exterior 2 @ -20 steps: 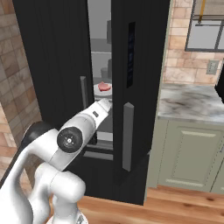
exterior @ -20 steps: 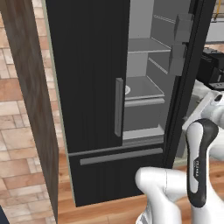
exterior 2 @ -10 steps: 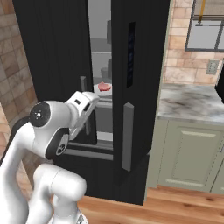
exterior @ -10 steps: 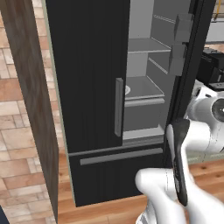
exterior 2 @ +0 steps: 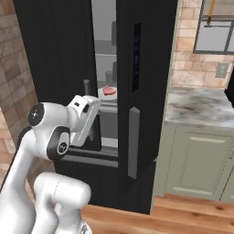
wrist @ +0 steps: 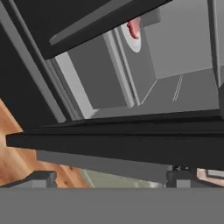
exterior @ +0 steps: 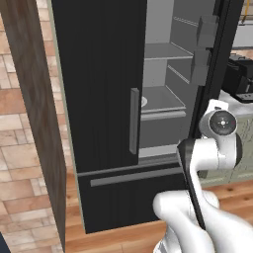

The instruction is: Retrieve the steak from the fridge and place it on the saucepan with marinade on the stove.

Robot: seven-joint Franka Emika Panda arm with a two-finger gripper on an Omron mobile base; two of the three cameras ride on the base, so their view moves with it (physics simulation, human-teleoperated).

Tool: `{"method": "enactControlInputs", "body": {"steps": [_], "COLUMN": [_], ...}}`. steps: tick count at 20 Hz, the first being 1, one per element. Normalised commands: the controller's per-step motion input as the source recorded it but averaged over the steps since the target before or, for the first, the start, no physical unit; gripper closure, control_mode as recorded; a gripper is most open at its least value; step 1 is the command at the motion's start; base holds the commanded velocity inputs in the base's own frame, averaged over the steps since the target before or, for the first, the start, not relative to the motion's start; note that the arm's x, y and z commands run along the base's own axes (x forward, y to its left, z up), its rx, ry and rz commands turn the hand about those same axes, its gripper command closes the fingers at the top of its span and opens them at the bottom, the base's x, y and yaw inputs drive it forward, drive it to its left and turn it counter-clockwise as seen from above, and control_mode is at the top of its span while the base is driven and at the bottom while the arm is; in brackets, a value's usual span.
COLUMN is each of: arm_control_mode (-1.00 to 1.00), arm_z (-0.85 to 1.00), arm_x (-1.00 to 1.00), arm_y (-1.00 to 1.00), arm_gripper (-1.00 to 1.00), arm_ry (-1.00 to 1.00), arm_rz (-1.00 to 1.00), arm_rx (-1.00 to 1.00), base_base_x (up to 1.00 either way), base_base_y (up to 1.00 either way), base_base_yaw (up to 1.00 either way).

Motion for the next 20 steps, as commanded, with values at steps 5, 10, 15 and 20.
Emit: {"method": "enactControlInputs", "body": {"steps": [5, 10, 15, 20], "arm_control_mode": [-1.0, -1.0, -1.0, -1.0], "arm_z": [0.0, -0.05, -0.14, -0.24], "arm_x": [0.15, 0.19, 0.32, 0.41], "arm_y": [0.19, 0.21, 0.05, 0.0], "arm_gripper": [-1.0, -1.0, -1.0, -1.0], "arm_ry": [0.0, 0.0, 0.0, 0.0], "arm_rz": [-0.03, -0.02, -0.04, -0.02], "arm_rx": [-0.01, 0.0, -0.01, -0.06], "base_base_x": [0.0, 0.0, 0.0, 0.0], "base_base_y": [0.0, 0.0, 0.0, 0.0], "base_base_yaw": [0.0, 0.0, 0.0, 0.0]}}
